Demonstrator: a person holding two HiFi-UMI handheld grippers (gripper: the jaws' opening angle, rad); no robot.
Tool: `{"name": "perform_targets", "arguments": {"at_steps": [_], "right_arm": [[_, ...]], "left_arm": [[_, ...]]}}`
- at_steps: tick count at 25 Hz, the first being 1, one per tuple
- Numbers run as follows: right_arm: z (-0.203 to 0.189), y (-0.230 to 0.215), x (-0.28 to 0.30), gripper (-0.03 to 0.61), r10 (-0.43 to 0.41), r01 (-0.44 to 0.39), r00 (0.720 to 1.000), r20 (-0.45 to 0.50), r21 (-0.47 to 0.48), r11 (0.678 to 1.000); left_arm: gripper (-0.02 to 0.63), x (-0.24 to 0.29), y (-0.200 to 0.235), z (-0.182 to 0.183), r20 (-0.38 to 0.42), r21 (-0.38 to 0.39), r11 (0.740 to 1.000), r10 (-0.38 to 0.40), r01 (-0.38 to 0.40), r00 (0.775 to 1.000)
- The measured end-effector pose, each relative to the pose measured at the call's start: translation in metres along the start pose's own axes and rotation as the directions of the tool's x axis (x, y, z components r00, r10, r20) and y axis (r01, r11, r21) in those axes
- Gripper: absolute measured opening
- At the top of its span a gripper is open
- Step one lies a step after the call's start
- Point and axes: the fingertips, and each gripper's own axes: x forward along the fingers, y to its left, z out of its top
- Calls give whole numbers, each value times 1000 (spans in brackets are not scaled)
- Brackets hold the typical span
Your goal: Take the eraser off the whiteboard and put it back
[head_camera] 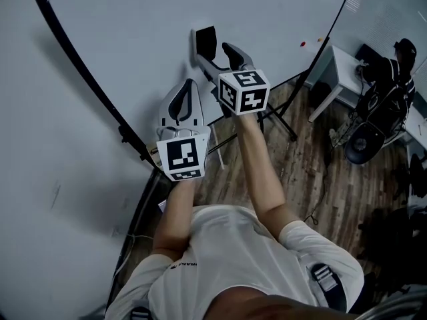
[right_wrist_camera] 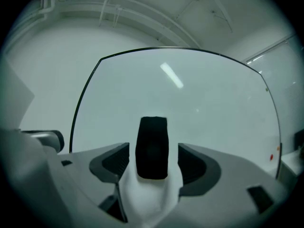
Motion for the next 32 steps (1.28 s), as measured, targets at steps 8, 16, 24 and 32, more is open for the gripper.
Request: {"name": "perform_targets", "arguments": {"at_steps": [8, 16, 24, 32], "right_arm": [[0, 3, 17, 319, -12, 12, 1000, 4, 10, 1000], [3, -1, 27, 266, -44, 44, 999, -6, 19, 999], [1, -1, 26, 233, -53, 53, 999, -12, 8, 999], [4, 1, 9, 233, -64, 64, 998, 4, -2, 998]], "left_arm": [[3, -1, 7, -4, -5, 5, 1000, 13, -13, 1000], [3, -4, 16, -3, -7, -1, 999, 37, -37, 999], [3, -7, 14, -6, -9, -9, 1000, 24, -25, 1000], [3, -10, 10, -6, -18, -12, 1000, 16, -16, 1000]]}}
